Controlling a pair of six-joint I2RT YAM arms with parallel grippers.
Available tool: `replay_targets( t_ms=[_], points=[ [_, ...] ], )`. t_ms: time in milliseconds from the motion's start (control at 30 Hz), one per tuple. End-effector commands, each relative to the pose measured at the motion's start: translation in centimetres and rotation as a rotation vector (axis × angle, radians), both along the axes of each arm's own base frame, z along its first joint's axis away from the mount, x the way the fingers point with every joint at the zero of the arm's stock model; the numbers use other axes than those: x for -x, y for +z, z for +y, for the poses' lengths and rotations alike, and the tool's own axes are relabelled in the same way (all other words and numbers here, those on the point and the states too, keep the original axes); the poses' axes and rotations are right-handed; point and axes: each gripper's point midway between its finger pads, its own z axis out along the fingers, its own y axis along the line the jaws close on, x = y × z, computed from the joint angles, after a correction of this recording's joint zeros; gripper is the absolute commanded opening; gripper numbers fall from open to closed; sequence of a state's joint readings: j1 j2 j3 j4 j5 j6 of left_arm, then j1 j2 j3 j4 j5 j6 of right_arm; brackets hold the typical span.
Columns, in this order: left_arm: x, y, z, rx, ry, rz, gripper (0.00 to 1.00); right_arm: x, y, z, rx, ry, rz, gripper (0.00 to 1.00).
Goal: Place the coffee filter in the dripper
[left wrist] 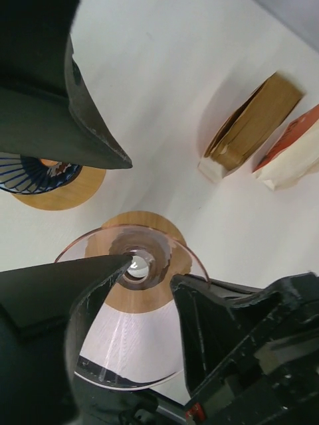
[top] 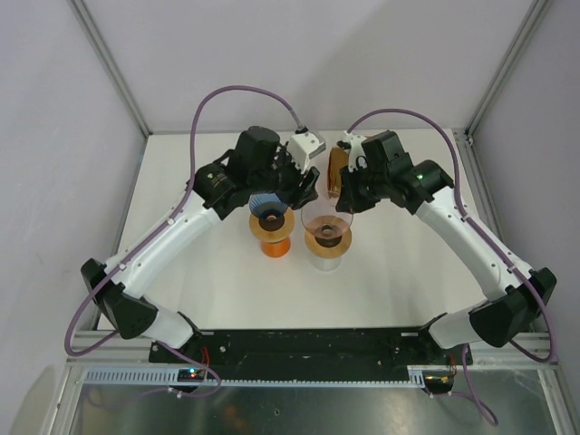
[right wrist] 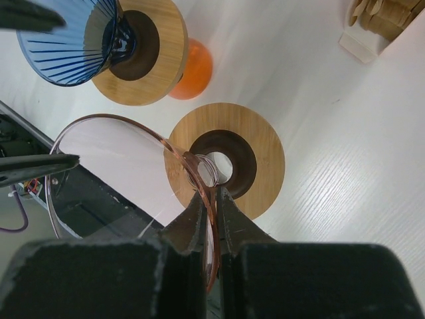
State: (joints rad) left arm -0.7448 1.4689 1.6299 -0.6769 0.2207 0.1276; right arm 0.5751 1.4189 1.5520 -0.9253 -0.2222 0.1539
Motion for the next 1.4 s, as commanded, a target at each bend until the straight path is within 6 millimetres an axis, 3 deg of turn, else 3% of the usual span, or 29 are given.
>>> replay_targets(
  t_ms=[0,300,500,733,933,1367],
  points=[
    [0.7,-1.1,-0.5,0.017,-0.025,0.054,0.56,-0.1,0.0,0.3,-0.014,0.033,0.010,0.00],
    [1.0,-4.2,-1.0,-0.019,-0.052,0.130,0.36,-0.7,-2.0,-0.1,-0.005,0.032,0.054,0.00],
    [1.7,-5.9,-1.2,-0.033,-0.070,0.181,0.31,-0.9,-2.8,-0.2,0.005,0.037,0.072,0.00],
    [2.3,-7.1,-1.4,-0.037,-0.095,0.224,0.16,-1.7,-3.0,0.1,0.007,0.031,0.059,0.00],
    [2.3,-6.4,-1.7,-0.021,-0.100,0.219,0.01,-2.2,-2.4,0.1,0.011,0.022,0.041,0.00],
    [1.9,-2.6,-1.5,0.033,-0.099,0.137,0.00,-2.3,0.9,0.8,-0.031,0.038,-0.021,0.00]
  ],
)
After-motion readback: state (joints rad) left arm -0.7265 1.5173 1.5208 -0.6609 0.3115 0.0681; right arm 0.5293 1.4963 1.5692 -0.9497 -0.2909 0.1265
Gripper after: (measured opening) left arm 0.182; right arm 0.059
